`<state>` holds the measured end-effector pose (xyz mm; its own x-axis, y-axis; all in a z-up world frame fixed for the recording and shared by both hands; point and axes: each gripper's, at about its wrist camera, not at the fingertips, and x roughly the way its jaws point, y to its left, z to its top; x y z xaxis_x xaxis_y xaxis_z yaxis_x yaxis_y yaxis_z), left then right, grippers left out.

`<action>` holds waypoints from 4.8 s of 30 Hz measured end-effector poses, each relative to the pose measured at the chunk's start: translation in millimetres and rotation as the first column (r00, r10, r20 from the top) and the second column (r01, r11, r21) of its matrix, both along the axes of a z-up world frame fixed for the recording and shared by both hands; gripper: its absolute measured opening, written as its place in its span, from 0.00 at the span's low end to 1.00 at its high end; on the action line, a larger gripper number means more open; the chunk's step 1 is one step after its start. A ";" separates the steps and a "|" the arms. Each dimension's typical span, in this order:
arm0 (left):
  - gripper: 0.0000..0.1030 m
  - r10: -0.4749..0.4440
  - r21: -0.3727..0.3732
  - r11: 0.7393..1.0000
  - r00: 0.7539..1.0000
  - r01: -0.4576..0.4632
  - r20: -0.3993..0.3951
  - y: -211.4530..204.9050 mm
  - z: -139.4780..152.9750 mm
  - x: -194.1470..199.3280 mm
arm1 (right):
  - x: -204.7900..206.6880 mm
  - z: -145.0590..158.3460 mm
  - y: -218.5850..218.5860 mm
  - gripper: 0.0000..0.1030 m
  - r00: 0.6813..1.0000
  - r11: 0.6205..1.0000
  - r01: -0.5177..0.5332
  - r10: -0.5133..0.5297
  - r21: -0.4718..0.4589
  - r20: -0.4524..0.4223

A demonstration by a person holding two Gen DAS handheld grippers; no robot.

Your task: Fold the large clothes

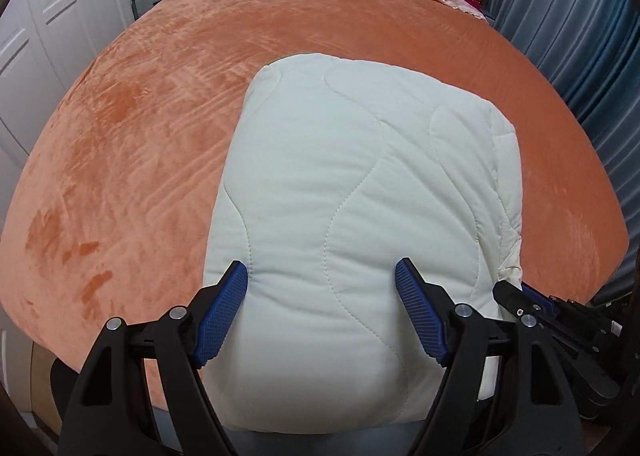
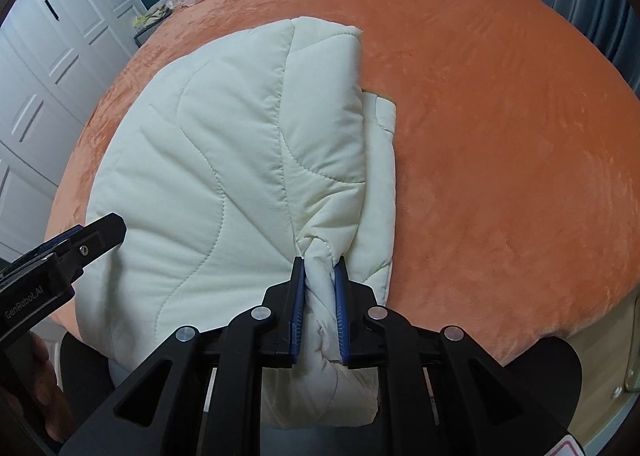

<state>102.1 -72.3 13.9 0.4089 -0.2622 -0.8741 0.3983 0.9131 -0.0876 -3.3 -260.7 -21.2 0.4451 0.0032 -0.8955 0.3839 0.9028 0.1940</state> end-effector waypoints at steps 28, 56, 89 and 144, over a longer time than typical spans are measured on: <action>0.87 -0.008 0.136 0.991 0.999 0.004 0.035 -24.1 -49.7 3.0 | 22.2 -32.5 -5.9 0.15 0.999 0.999 -0.035 0.036 0.041 -0.028; 0.85 0.111 0.014 0.994 0.992 -0.112 0.057 -10.3 37.9 118.5 | 102.0 44.0 -79.8 0.49 0.962 0.927 0.239 -0.267 0.289 0.062; 0.94 0.110 0.090 0.990 0.994 -0.108 -0.012 -56.4 -80.7 133.9 | 116.8 -51.4 -55.4 0.20 0.983 0.983 0.179 -0.178 -0.045 0.037; 0.96 0.003 -0.333 0.933 0.930 -0.135 -0.369 78.4 -84.5 12.8 | -28.1 -47.8 -39.5 0.73 0.988 0.860 0.091 -0.143 0.502 0.066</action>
